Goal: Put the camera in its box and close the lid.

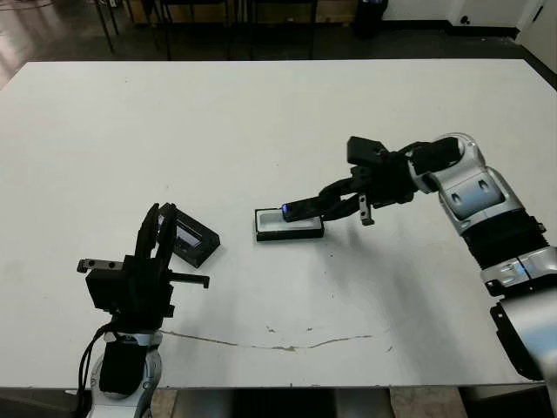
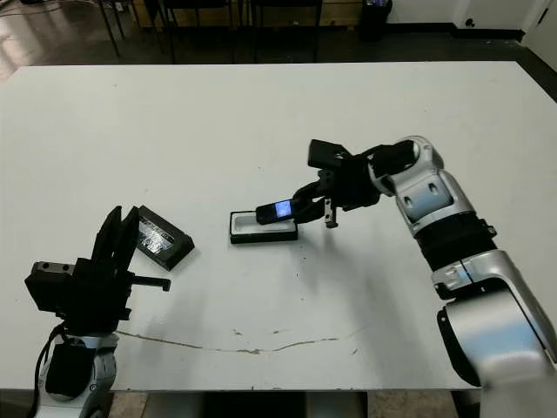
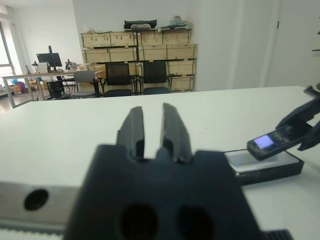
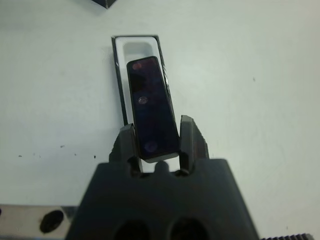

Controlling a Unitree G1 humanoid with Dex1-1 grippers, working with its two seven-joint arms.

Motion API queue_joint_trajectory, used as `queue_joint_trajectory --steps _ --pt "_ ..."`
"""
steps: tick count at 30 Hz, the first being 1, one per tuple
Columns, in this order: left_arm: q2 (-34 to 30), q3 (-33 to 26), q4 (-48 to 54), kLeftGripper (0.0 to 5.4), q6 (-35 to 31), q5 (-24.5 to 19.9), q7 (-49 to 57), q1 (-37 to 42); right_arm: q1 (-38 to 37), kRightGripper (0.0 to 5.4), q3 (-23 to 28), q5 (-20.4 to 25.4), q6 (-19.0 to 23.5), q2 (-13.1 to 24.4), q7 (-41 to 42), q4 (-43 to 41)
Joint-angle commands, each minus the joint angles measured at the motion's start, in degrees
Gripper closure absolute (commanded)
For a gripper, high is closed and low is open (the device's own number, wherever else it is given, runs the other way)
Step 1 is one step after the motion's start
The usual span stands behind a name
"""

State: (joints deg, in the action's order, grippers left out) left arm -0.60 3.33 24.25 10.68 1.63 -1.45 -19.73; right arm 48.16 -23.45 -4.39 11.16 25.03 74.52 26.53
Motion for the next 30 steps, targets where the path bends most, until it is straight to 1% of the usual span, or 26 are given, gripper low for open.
queue_joint_trajectory --steps 1,7,12,19,24,30 --pt "0.18 0.03 -0.45 5.4 0.06 0.1 0.34 -1.18 -0.1 5.3 -0.3 -0.12 0.88 -0.49 -0.28 -0.81" --pt "0.06 0.04 -0.27 5.4 0.03 0.2 0.18 -1.77 0.01 5.3 -1.14 -1.14 2.7 -0.58 -0.67 -2.85" --pt "0.08 0.58 0.12 5.4 -0.21 1.25 0.35 -2.17 -0.26 5.3 -1.36 -1.36 2.3 -0.82 -1.33 -4.55" --pt "0.3 0.83 -0.2 5.4 0.44 2.11 0.49 -2.28 -0.06 5.3 -2.15 -2.22 5.02 -1.2 -2.72 -6.03" --pt "0.44 1.06 -0.41 5.4 0.77 2.25 0.48 -2.46 -0.18 5.3 -1.82 -1.75 3.38 -1.58 -3.28 -4.48" --pt "0.36 1.33 -0.72 5.4 1.08 2.14 0.56 -2.64 -0.23 5.3 -2.38 -2.79 4.18 -1.59 -4.16 -4.28"
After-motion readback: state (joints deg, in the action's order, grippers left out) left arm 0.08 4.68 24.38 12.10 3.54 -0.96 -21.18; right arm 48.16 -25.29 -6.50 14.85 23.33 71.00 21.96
